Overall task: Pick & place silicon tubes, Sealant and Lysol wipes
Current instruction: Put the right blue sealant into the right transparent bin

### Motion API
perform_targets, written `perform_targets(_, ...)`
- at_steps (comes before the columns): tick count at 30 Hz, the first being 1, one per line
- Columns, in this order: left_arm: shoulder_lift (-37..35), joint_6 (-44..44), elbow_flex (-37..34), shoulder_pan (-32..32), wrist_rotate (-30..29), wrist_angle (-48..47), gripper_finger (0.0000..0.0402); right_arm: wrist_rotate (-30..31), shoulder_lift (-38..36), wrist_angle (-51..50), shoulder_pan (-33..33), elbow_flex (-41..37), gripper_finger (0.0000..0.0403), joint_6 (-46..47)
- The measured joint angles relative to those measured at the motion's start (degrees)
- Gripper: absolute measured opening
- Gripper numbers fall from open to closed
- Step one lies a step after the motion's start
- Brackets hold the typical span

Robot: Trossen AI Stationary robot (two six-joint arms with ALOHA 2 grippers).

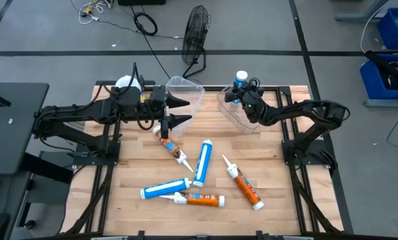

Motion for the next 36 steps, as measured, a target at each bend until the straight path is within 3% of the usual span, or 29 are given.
perform_targets(13, 0.0, 0.6, 0.0, 0.0, 0.0, -1.8, 0.0268, 1.3, 6.1, 5.0, 0.0, 0.1, 0.0207, 1.8)
perform_targets(24, 0.0, 1.8, 0.0, 0.0, 0.0, -2.1, 0.0268, -3.4, 6.3, 3.7, 0.2, -0.1, 0.0295, 0.6)
perform_targets(36, 0.0, 1.9, 0.0, 0.0, 0.0, -2.1, 0.0268, -6.8, 4.1, 1.0, 0.0, 0.0, 0.0303, 0.1)
